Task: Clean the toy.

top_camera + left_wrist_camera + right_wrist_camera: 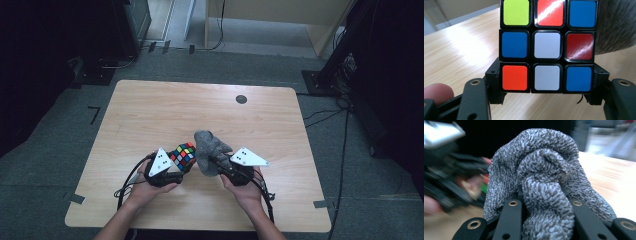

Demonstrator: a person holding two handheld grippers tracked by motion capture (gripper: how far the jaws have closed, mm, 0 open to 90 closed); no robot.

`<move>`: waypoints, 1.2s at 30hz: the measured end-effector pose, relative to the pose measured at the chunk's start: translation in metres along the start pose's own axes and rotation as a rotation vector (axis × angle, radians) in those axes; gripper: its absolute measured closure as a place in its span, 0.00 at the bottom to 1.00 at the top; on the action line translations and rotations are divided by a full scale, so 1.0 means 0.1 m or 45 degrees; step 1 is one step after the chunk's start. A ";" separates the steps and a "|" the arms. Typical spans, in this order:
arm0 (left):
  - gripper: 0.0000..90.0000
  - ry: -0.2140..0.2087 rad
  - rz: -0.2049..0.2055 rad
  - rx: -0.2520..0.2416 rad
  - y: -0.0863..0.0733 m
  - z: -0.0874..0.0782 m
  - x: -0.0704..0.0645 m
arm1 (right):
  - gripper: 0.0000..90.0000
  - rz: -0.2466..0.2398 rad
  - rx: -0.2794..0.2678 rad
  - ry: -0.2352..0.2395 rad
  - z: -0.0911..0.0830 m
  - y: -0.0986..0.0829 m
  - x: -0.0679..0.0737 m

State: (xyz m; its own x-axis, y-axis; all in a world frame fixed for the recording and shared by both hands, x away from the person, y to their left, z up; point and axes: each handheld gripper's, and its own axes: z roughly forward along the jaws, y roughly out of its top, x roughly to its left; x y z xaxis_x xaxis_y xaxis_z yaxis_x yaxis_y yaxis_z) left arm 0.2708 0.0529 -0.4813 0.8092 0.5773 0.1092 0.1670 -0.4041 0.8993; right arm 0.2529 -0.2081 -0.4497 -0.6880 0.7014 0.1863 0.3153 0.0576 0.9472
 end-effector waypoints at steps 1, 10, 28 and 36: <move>0.38 -0.003 0.036 -0.009 0.00 0.00 -0.04 | 0.83 0.027 -0.014 0.054 0.00 0.01 0.02; 0.38 -0.063 0.160 -0.077 0.01 -0.06 -0.13 | 0.82 0.055 -0.004 0.103 0.06 -0.02 0.08; 0.38 -0.058 0.130 -0.091 0.04 -0.10 -0.12 | 0.82 0.079 -0.048 0.032 0.03 -0.04 0.10; 0.38 -0.069 0.056 -0.088 0.05 -0.09 -0.07 | 0.82 0.076 -0.046 -0.067 -0.02 -0.02 0.04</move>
State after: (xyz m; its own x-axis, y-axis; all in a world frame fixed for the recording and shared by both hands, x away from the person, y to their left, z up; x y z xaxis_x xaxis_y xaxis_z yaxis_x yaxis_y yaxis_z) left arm 0.2611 0.0528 -0.4740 0.8445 0.5201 0.1278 0.0929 -0.3772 0.9215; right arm 0.2479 -0.2071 -0.4507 -0.6333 0.7390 0.2298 0.3301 -0.0106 0.9439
